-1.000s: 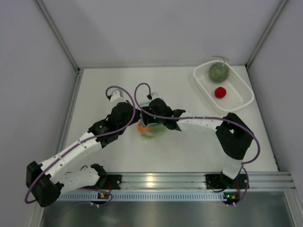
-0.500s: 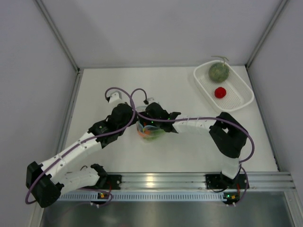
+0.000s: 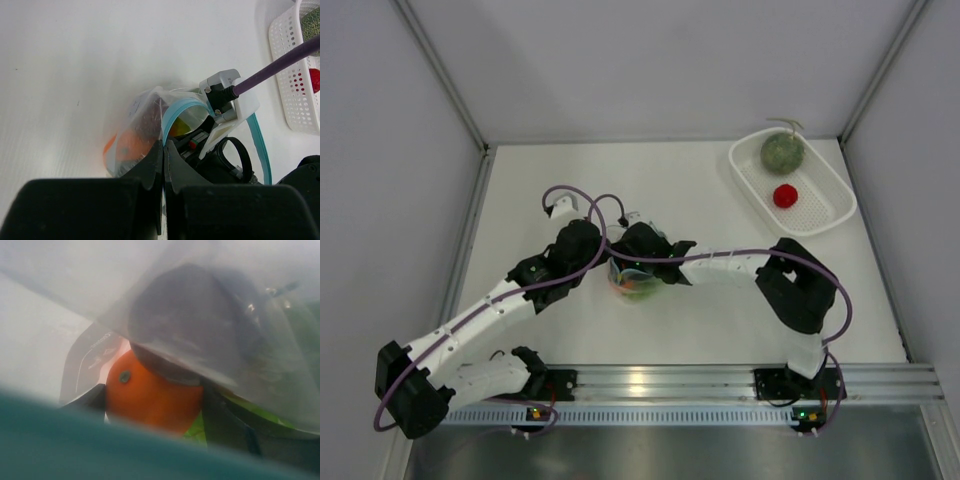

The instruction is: Open the zip-top bag and remove the fake food

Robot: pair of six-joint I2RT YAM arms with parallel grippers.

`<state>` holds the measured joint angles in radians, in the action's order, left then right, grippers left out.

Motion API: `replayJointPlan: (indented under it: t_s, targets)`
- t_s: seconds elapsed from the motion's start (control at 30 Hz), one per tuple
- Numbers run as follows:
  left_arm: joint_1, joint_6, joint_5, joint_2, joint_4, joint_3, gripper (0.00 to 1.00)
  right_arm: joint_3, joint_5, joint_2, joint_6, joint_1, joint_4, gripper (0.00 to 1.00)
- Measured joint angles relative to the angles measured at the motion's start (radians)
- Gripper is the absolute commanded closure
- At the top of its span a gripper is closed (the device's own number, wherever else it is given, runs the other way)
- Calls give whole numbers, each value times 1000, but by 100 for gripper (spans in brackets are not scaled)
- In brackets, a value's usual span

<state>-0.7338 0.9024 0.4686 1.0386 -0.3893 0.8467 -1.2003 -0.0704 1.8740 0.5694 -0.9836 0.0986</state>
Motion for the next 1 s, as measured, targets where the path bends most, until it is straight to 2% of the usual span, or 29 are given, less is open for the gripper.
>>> replayJointPlan:
  t_s: [0.27,0.57,1.0]
  targets:
    - [0,0,-5,-1,1,-4,100,0,-44,-41,-9,-21,64,49]
    - [0,0,-19,-13,15,-4,100,-1,-106,-160,-47,-23,163,49]
    - [0,-20,-52,-48,14,-4,100,-113,-146,-263,-129,-23,246,48]
